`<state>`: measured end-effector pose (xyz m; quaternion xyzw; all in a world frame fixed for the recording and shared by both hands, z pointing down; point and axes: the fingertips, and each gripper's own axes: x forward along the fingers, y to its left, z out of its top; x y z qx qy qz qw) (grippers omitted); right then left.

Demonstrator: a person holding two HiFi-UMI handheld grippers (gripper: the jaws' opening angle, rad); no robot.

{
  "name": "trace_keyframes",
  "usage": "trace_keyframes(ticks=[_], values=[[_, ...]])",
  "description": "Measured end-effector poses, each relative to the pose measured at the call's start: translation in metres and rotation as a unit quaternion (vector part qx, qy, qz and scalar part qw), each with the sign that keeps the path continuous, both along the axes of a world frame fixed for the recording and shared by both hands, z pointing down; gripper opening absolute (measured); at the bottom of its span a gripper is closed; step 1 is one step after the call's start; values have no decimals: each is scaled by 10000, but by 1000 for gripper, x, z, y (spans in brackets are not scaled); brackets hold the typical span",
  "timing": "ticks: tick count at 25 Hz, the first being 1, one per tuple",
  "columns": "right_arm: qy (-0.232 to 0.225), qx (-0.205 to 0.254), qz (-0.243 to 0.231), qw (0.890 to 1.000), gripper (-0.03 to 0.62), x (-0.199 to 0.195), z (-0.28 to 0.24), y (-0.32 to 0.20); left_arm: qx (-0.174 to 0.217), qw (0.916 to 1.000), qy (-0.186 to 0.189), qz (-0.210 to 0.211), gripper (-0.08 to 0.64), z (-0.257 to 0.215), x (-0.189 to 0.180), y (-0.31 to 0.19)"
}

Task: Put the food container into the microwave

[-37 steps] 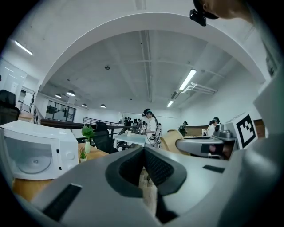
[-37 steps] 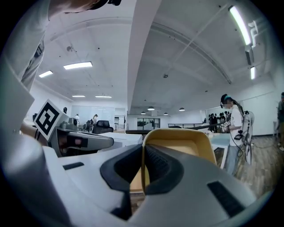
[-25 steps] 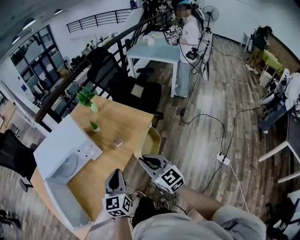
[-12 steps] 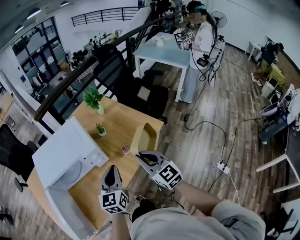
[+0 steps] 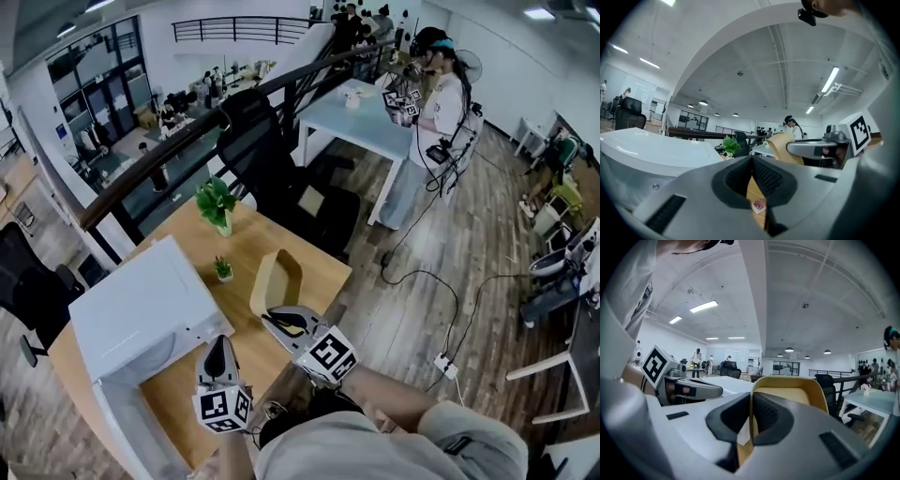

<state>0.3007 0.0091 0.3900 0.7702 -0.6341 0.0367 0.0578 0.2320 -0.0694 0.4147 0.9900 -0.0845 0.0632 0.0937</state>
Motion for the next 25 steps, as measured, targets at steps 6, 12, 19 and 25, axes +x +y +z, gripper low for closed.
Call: trace_keyframes(ticks=[6,12,19,25], values=[[37,57,-808,9967,19,6,-5,-42,-1,9975,-82,-701,12,5,-4,-28],[-1,-98,-1743,9846,19,-15,21,-54,-70,9877,-203,-1547,12,32,-32,-31],[-181,-275,-2628,9643,20,-22,43,-40,-156,9682,-467,-2452,12,54,-52,-19],[-122,-525,-3405,9387,20,-40,54,-25,-320,9460,-612,-3166,12,68,-77,0]])
